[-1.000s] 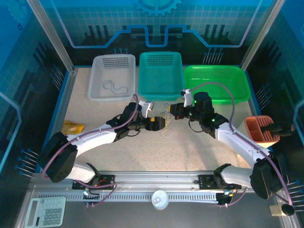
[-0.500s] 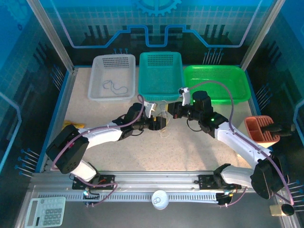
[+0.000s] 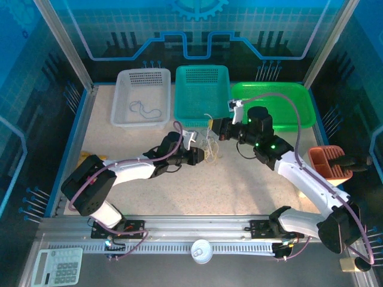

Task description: Untangle the cables

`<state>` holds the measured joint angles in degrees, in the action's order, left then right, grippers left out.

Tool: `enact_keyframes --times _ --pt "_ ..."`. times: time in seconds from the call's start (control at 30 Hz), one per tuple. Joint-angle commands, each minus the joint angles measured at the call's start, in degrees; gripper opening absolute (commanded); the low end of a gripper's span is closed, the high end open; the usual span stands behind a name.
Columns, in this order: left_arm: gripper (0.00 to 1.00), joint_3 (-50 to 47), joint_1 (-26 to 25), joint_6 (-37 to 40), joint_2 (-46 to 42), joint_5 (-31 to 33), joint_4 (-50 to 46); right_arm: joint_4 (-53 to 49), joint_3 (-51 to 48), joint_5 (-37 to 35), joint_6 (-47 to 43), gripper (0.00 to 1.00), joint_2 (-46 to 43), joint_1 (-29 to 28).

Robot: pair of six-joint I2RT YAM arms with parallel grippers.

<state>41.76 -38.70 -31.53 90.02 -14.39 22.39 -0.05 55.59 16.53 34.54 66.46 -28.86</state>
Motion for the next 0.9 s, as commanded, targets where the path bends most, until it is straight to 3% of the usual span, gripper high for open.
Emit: enact_keyframes --times 0.0,0.07,0.43,0.63,0.87 --pt "0.04 -1.32 -0.41 0.58 0.69 -0.14 0.73 0.16 4.13 -0.23 0.60 0.00 -2.37 -0.18" --pt "0.00 -1.59 -0.41 0.43 0.61 -0.09 0.72 0.27 5.34 -0.27 0.86 0.00 -3.23 -0.05" --pt "0.00 -2.81 -0.39 0.42 -0.54 0.36 0.04 1.34 2.14 -5.97 1.23 0.00 -9.44 0.98" --pt "0.00 -3.17 -0.35 0.68 -1.42 1.30 -1.61 1.39 0.18 -3.82 0.97 0.00 -7.65 1.88" --pt "0.00 -4.12 -0.41 0.55 -1.27 1.31 -1.32 -4.15 14.96 -1.94 -3.56 0.00 -4.73 3.03"
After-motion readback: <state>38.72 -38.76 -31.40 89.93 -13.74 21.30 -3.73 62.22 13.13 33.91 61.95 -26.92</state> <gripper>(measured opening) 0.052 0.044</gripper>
